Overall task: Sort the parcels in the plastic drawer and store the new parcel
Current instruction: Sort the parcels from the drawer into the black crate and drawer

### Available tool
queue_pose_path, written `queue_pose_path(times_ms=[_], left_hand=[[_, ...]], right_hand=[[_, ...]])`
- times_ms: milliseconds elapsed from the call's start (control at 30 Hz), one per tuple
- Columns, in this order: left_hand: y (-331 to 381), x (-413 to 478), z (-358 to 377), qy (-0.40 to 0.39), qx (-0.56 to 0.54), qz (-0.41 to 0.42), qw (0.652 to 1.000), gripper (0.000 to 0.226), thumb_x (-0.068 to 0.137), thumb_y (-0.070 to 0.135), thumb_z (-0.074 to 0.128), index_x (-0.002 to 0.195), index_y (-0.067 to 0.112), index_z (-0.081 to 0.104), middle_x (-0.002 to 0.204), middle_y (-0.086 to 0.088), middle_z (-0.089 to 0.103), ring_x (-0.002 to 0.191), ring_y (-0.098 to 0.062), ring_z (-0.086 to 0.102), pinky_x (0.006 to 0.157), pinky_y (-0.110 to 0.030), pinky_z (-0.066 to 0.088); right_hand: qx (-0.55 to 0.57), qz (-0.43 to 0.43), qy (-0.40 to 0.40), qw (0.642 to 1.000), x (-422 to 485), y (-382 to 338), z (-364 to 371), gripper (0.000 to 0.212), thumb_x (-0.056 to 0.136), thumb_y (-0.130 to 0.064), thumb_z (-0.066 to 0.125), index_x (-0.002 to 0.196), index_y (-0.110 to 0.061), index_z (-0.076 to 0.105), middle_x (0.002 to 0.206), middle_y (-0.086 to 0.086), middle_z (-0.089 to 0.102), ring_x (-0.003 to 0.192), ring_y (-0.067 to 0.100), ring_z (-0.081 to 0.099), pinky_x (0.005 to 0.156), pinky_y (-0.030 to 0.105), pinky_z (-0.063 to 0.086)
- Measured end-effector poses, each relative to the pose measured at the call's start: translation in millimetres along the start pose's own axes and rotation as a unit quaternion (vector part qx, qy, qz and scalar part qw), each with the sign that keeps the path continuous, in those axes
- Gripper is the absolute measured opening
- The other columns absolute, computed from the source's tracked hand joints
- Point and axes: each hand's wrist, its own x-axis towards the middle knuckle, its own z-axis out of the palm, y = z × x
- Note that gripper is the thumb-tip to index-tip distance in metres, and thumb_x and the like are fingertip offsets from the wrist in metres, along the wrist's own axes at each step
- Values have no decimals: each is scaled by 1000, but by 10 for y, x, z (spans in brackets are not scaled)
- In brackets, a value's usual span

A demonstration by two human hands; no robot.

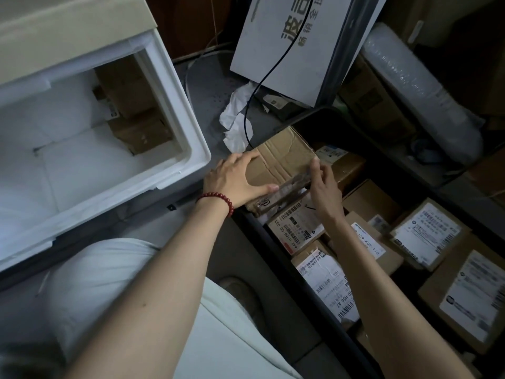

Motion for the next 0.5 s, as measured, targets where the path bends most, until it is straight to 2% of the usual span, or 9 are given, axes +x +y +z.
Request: queue_pose_path(times_ms=[100, 167, 267, 367, 500], left_hand=[[23, -10, 25, 15, 5, 7, 1000, 88, 67, 77, 61, 141, 39, 33, 147, 7, 40, 128, -23, 45, 99, -35, 39], [48, -8, 51, 24, 18, 9, 1000, 90, 67, 75, 63, 142, 36, 33, 147, 8, 41, 127, -21, 47, 100, -33, 39], [65, 2, 84, 21, 49, 19, 998, 94, 66, 75, 64, 144, 35, 30, 147, 6, 42, 126, -22, 50, 99, -35, 41], [51, 15, 99, 17, 71, 34, 997, 97, 64, 74, 65, 145, 34, 28, 146, 5, 42, 125, -21, 51, 98, -35, 42], [74, 11, 154, 24, 87, 30, 995, 97, 68, 73, 64, 146, 31, 25, 149, 2, 38, 128, -20, 48, 99, -36, 39]], right_hand=[[-13, 14, -6, 1000, 31, 37, -10, 41, 94, -56, 45, 113, -19, 50, 103, 0, 59, 93, 18, 58, 73, 29, 42], [-24, 22, -6, 999, 74, 43, -11, 41, 94, -52, 48, 114, -17, 50, 101, 2, 59, 84, 15, 57, 66, 26, 40], [-46, 30, 3, 998, 115, 84, -28, 52, 94, -51, 50, 131, -15, 45, 110, 4, 59, 82, 13, 57, 71, 28, 39], [-65, 29, 11, 997, 120, 104, -49, 55, 94, -49, 51, 137, -16, 41, 110, 4, 58, 75, 6, 53, 65, 24, 37], [-69, 45, 6, 997, 158, 125, -33, 66, 93, -54, 50, 146, -19, 34, 122, 3, 56, 94, 17, 56, 81, 32, 39]])
